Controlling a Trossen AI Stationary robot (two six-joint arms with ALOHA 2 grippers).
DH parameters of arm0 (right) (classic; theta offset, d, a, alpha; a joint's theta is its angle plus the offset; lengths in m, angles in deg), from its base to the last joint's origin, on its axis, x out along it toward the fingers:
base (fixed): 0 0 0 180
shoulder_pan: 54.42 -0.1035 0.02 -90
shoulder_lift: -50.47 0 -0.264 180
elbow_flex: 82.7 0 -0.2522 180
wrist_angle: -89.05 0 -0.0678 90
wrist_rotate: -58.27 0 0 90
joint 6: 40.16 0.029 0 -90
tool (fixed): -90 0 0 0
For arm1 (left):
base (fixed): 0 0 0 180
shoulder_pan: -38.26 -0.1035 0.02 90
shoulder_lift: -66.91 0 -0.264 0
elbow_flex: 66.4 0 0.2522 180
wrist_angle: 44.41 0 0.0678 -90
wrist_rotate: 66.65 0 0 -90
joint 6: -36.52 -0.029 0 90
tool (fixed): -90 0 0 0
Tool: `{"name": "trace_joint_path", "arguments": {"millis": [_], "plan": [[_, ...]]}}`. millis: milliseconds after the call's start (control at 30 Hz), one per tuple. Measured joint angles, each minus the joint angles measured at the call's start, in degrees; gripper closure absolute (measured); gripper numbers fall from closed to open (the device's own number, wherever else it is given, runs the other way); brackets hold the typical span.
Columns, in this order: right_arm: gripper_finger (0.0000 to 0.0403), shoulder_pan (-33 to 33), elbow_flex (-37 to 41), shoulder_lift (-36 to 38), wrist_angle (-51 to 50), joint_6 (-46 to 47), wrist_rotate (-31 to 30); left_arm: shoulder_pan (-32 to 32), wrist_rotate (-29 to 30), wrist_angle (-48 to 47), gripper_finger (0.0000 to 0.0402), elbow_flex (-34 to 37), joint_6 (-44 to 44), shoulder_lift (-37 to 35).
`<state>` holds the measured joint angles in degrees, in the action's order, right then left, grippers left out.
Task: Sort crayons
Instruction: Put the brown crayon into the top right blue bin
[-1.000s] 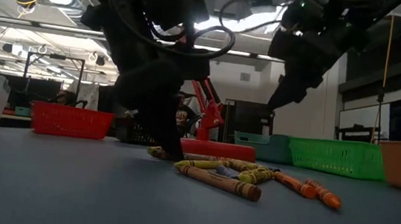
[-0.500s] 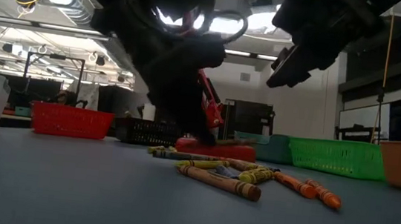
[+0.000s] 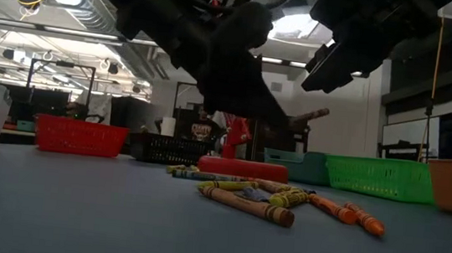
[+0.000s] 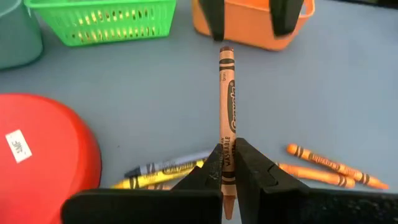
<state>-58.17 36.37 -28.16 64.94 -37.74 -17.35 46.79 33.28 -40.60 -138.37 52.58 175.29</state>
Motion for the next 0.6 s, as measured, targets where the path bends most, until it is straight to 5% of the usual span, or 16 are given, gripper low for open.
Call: {"name": "trace_joint_path", "arguments": {"millis": [600], "plan": [[0.029,0.0,0.0,0.0,-0.61,0.02,-2.54,-1.09,0.01,6.09,0.0398,-0.02,0.13,-0.04]]}}
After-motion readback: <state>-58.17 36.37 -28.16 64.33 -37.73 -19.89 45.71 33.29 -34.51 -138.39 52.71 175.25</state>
